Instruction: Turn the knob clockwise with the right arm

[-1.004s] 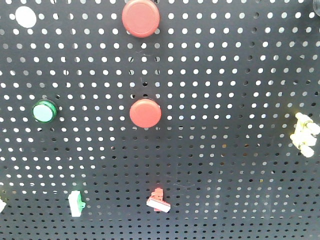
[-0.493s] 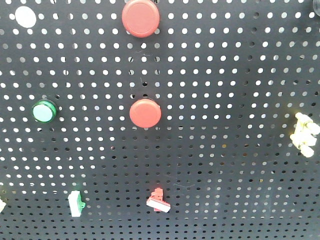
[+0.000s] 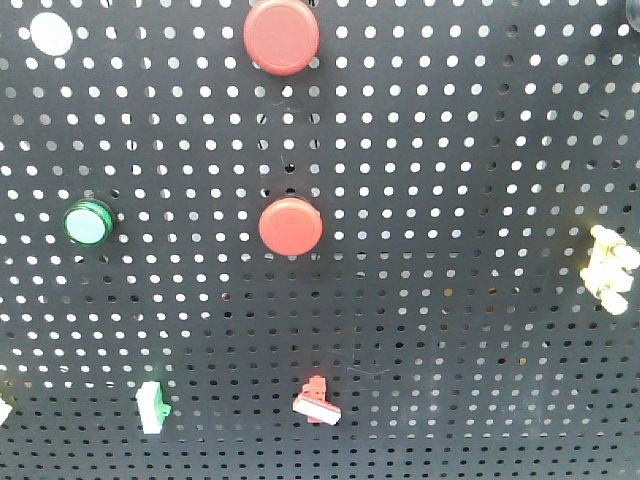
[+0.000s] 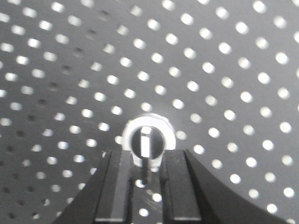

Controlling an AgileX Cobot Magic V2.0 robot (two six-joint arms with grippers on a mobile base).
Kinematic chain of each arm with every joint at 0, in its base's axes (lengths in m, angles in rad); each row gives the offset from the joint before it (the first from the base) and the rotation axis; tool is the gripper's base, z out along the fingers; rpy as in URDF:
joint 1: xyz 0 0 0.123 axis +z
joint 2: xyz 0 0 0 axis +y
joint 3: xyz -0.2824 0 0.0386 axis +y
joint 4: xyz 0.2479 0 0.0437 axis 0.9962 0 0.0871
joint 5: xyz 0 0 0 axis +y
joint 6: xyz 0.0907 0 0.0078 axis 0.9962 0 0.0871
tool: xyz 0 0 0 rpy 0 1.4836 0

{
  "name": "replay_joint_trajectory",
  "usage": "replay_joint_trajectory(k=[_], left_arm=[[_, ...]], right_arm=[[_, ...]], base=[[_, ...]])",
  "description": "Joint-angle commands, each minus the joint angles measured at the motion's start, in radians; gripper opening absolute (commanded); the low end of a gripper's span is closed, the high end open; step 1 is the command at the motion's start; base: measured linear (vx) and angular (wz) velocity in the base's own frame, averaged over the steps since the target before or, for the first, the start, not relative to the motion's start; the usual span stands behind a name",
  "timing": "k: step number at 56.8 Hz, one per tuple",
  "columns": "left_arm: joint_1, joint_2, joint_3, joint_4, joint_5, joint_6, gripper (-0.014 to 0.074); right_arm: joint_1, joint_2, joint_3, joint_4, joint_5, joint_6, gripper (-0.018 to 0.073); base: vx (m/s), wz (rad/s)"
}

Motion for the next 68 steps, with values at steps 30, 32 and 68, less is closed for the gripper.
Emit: replay_joint_trajectory(k=[30,32,68], left_arm=[[-0.006,-0.010,0.011,-0.004,-0.085,-0.005,-0.0006],[-0.006,-0.010,0.011,-0.004,-0.085,-0.005,-0.0006],[-0.006,-0.010,0.011,-0.004,-0.085,-0.005,-0.0006]], right_arm=[[-0.001,0.086,-0.029,-0.028,-0.135,0.039,0.0104],[-0.001,0.092,-0.029,-0.028,-0.128,0.067,0.0074],[-0.001,0.105,-0.029,0.110,-0.142,1.167,-0.0009]], base=[[0.00,0.00],[0.00,-0.01],[0.00,0.00]])
